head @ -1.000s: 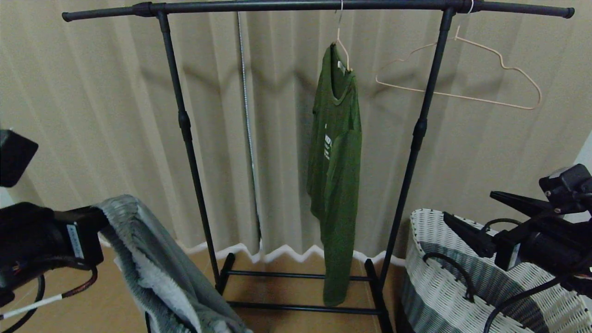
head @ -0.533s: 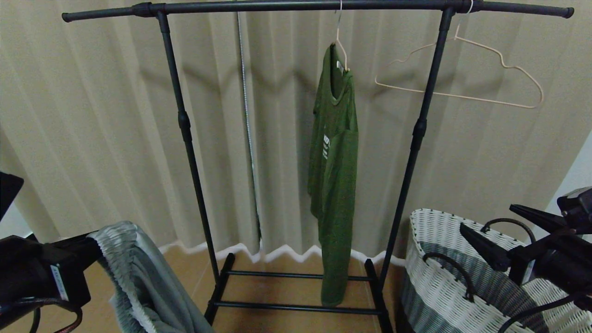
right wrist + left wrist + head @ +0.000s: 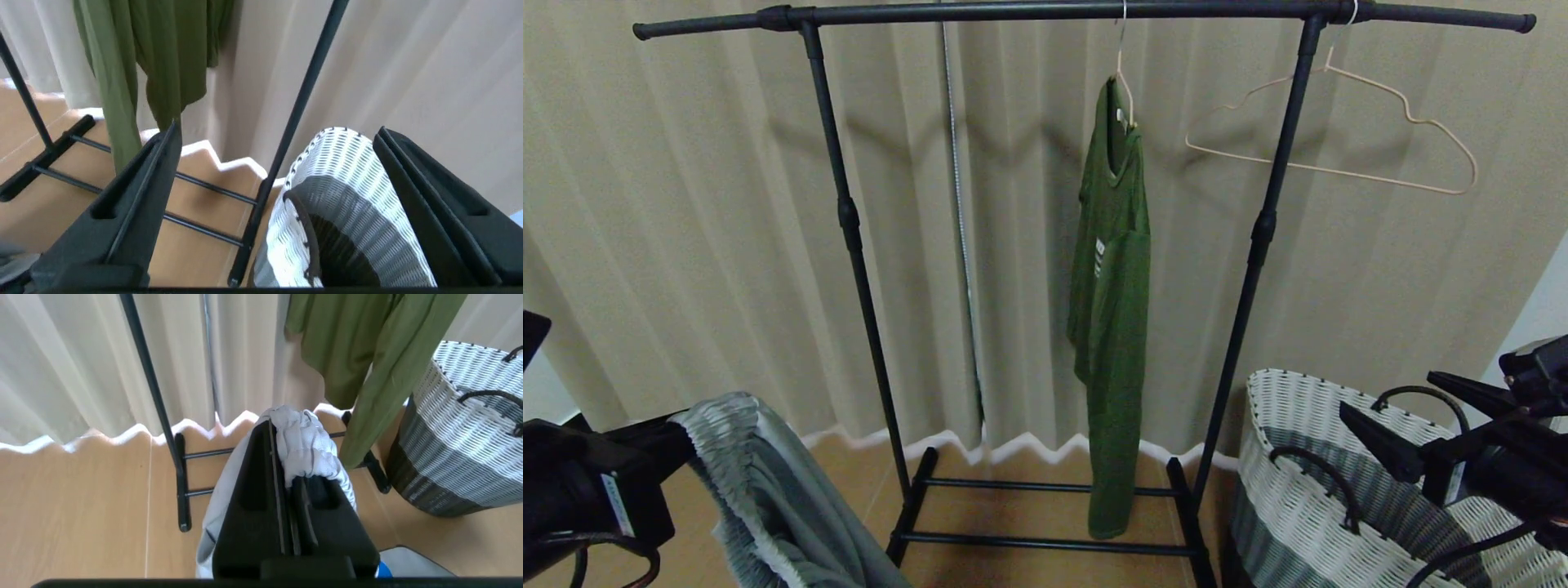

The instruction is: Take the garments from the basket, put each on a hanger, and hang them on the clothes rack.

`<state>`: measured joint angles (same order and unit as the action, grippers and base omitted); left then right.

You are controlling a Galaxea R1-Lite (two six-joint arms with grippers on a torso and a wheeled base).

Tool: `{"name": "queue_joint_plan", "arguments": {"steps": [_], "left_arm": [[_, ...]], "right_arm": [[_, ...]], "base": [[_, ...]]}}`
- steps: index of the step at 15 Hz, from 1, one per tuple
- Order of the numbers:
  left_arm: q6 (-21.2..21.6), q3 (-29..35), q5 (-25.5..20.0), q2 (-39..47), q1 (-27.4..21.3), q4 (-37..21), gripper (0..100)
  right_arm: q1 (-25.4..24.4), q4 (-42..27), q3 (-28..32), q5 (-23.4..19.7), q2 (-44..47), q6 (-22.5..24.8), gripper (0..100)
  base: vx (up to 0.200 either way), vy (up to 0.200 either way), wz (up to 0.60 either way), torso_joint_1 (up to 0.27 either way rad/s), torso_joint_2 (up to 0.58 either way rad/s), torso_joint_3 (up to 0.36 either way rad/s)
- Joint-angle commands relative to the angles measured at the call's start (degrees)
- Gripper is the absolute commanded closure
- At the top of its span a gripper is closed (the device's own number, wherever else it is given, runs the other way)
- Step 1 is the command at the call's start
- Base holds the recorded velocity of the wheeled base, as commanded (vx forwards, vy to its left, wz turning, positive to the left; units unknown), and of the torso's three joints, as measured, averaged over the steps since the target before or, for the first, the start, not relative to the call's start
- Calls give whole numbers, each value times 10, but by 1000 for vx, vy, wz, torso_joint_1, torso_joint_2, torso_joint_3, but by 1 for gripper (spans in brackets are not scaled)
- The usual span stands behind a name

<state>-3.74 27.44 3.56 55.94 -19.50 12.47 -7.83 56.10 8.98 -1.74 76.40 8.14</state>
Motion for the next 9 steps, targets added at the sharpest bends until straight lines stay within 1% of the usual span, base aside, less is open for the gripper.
{"name": "queue_joint_plan", "arguments": {"steps": [1,3,4,5,7,9], "left_arm": [[1,-1,0,0,0,1,100],[1,-1,0,-5,0,1,100],[1,-2,0,-9,0,1,100],[1,-2,0,-9,0,1,100],[1,0,0,-9,0,11,100],[0,3,0,-7,0,24,100]], "right_arm": [[0,1,-1,0,2,0,0],[0,1,-1,0,2,0,0],[0,1,0,0,3,-1,0],[0,1,0,0,3,-1,0],[1,1,0,0,4,-1,0],[2,1,0,0,4,-2,0]], "base": [[0,0,0,41,-183,-134],[0,0,0,103,-264,-242],[0,0,0,32,-154,-276],[0,0,0,61,-378,-300],[0,0,0,163,-598,-273],[0,0,0,234,-503,-285]]}}
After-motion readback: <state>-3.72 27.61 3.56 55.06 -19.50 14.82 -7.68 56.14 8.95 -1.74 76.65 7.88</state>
